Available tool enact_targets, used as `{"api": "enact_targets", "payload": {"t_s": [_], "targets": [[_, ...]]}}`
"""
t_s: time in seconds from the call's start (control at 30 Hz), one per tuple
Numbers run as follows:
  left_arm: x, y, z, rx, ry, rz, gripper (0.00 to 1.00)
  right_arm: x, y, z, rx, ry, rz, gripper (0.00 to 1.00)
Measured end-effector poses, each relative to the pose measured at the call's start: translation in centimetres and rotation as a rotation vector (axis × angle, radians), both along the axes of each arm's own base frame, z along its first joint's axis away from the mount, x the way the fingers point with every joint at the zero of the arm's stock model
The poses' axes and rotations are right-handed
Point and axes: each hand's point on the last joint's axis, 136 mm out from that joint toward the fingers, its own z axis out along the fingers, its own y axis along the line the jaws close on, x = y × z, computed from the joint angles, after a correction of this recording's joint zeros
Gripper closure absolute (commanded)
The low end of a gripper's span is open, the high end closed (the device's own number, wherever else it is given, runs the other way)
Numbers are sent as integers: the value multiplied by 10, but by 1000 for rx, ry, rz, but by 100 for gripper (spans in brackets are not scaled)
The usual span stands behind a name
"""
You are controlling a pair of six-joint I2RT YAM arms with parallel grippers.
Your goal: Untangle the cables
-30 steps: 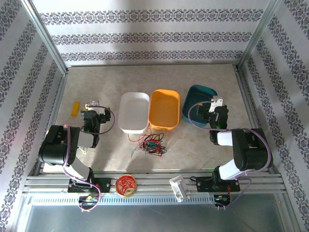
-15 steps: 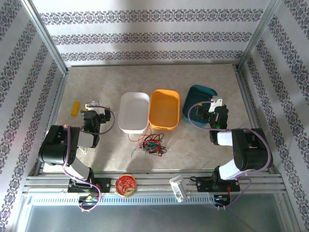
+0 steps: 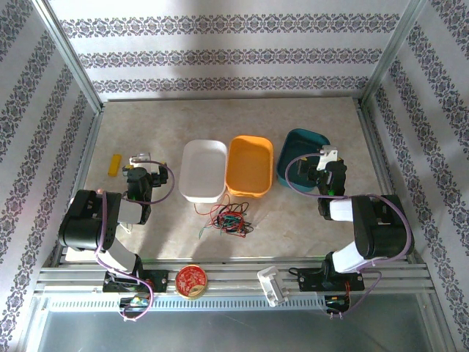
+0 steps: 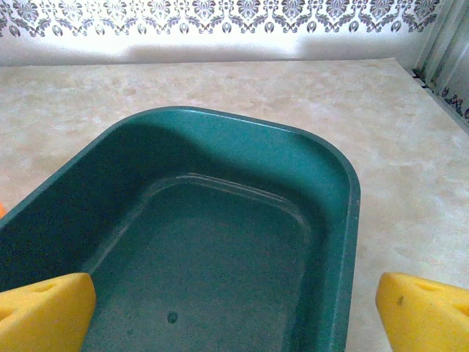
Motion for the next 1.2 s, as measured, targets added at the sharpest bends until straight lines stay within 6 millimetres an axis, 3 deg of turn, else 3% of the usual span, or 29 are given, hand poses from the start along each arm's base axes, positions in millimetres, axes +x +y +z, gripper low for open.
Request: {"api": "enact_targets", "payload": {"t_s": [0.4,0.43,0.5,0.57,0.63,0.7,0.73,0.8,0.87,0.97,1.03,1.1,1.2], "targets": [[6,-3,2,-5,60,-17,1,-1,-4,-1,17,7,8,2],[10,-3,11,-9,77,-10,1,-2,-4,-1,20,24,5,2],[21,2,49,-15,44,22,1,-5,-11,6,32,66,-41,2],[22,9,98,-34,-57,75,1,-5,-21,39,53,43,-118,2],[11,16,132,-72,-131,127,1,-10,-23,82,71,-25,-172,5],[-2,16,144,-114,-141,160,1,-18,2,121,91,-75,-138,6],[-9,12,146,-138,-133,168,1,-24,26,136,106,-85,-77,6],[-20,-7,141,-178,-99,144,1,-39,89,156,131,-68,107,5],[-34,-45,129,-224,-50,63,1,-64,160,157,140,7,341,6],[-59,-92,101,-285,51,-55,1,-110,247,124,94,199,646,14],[-76,-108,80,-326,118,-91,1,-139,284,91,42,343,780,17],[-94,-119,59,-363,179,-111,1,-163,307,55,-25,492,872,19],[-116,-135,38,-390,248,-146,1,-172,312,21,-92,627,890,20]]}}
